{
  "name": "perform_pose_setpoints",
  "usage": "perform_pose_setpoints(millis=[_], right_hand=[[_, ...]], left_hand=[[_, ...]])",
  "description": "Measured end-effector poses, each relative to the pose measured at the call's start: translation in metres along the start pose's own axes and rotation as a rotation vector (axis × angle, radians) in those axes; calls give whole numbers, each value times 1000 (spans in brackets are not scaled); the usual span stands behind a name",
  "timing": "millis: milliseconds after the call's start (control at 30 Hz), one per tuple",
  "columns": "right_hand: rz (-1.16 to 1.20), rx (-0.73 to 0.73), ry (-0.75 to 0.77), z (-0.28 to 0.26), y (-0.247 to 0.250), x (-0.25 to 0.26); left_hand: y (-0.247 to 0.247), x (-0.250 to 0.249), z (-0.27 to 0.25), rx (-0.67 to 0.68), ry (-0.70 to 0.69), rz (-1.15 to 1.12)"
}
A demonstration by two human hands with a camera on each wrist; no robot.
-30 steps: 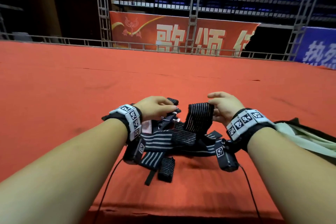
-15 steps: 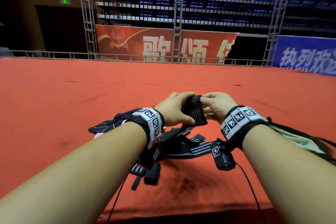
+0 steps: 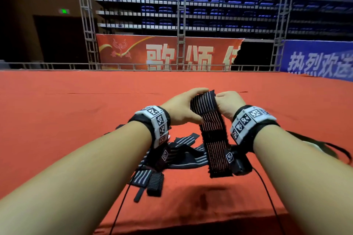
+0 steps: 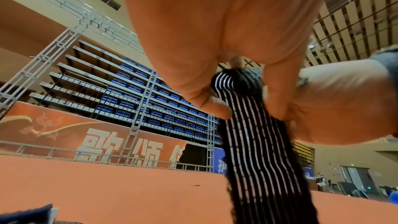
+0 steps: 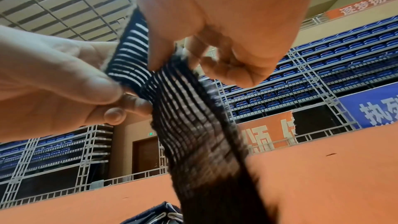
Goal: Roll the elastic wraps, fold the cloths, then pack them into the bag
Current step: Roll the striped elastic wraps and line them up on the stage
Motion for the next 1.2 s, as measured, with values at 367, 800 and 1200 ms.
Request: perform_pose_setpoints(millis=[367, 800, 1200], right_hand=[[-32, 366, -21, -4, -48, -36], [-67, 504, -436, -18, -45, -119], [194, -11, -433, 4, -30, -137]], left_hand=[[27, 34, -9, -471, 332, -440], [73, 152, -77, -931, 719, -800], [52, 180, -107, -767, 884, -657]])
Point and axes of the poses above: each hand's wrist, its own z-axis towards the middle knuckle, its own y-axis out of the back of the hand, x = y × z, the point moved 4 cm from there along z, towards the middle knuckle, and after that the axes turned 3 degrees about -y, right-handed, at the moved point
